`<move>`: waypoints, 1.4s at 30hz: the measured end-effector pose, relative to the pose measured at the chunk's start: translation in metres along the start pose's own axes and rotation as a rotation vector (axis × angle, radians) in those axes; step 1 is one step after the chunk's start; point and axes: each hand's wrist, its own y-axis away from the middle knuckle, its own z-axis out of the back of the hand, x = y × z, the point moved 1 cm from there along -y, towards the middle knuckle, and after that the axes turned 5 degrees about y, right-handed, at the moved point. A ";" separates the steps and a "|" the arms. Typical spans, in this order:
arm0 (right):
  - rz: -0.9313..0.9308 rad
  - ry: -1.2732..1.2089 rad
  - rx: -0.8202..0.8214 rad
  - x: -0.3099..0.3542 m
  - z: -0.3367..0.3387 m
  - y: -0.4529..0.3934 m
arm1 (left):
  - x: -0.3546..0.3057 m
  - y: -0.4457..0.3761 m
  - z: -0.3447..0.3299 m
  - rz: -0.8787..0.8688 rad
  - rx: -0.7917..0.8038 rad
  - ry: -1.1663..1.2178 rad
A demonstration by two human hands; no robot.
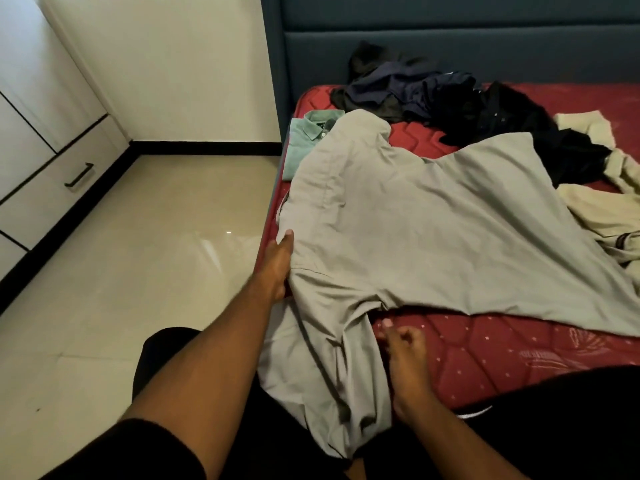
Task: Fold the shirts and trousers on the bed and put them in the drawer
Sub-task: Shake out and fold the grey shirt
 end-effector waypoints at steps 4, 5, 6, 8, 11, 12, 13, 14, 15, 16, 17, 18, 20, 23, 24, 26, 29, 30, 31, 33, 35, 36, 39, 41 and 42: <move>-0.109 0.107 0.254 -0.004 -0.002 0.013 | 0.025 0.038 0.010 -0.184 0.039 -0.504; -0.139 0.109 0.268 0.002 -0.002 0.012 | 0.030 0.044 0.015 -0.175 0.080 -0.567; -0.191 0.067 0.294 0.007 -0.001 0.008 | 0.035 0.049 0.021 -0.153 0.122 -0.648; -0.311 -0.063 0.391 0.015 0.004 -0.005 | 0.033 0.058 0.033 -0.018 0.196 -0.885; -0.089 0.482 0.236 0.017 0.022 -0.021 | 0.019 0.081 0.036 0.297 0.194 -1.138; 0.108 0.706 0.070 0.017 0.029 -0.026 | 0.015 0.091 0.033 0.417 0.250 -1.182; 0.263 0.801 -0.047 0.018 0.032 -0.026 | 0.012 0.102 0.027 0.504 0.330 -1.247; 0.408 0.802 -0.101 0.022 0.032 -0.025 | 0.011 0.106 0.021 0.555 0.374 -1.282; 0.549 0.762 -0.134 0.027 0.029 -0.024 | 0.014 0.101 0.019 0.551 0.365 -1.272; 0.678 0.736 -0.133 0.031 0.024 -0.027 | 0.014 0.093 0.017 0.454 0.307 -1.229; 0.798 0.768 -0.115 0.034 0.018 -0.033 | 0.017 0.079 0.017 0.301 0.191 -1.170; 0.885 0.842 -0.055 0.036 0.012 -0.040 | 0.019 0.068 0.018 0.126 0.029 -1.079; 0.909 1.101 0.146 0.033 -0.002 -0.056 | 0.022 0.059 0.014 -0.100 -0.199 -0.794; 0.721 1.250 0.399 0.028 -0.005 -0.067 | 0.032 0.047 0.015 -0.039 -0.233 -0.465; 0.694 1.197 0.411 0.029 -0.001 -0.071 | 0.027 0.044 0.021 -0.009 -0.271 -0.374; 0.721 1.207 0.314 0.031 0.016 -0.082 | 0.016 0.032 0.039 -0.054 -0.385 -0.284; 0.770 1.538 0.308 0.031 0.036 -0.095 | 0.009 0.030 0.034 -0.215 -0.446 -0.877; 0.784 1.566 0.328 0.032 0.036 -0.098 | 0.012 0.036 0.017 -0.419 -0.418 -1.048; 0.809 1.540 0.331 0.034 0.037 -0.100 | 0.019 0.042 -0.008 -0.657 -0.306 -1.132; 0.821 1.505 0.360 0.040 0.041 -0.105 | 0.040 0.048 -0.052 -0.853 0.095 -1.254; 0.677 1.640 0.435 0.054 0.069 -0.122 | 0.068 0.044 -0.076 -0.598 0.434 -1.539; 0.540 1.693 0.453 0.065 0.095 -0.133 | 0.075 0.041 -0.083 -0.467 0.523 -1.681; 0.335 1.512 0.219 0.104 0.161 -0.158 | 0.057 0.035 -0.112 -0.466 0.469 -1.736; 0.489 1.342 0.008 0.123 0.167 -0.170 | 0.039 0.030 -0.150 -0.644 0.427 -1.692; 0.562 1.324 0.023 0.129 0.159 -0.174 | 0.039 0.025 -0.166 -0.697 0.447 -1.693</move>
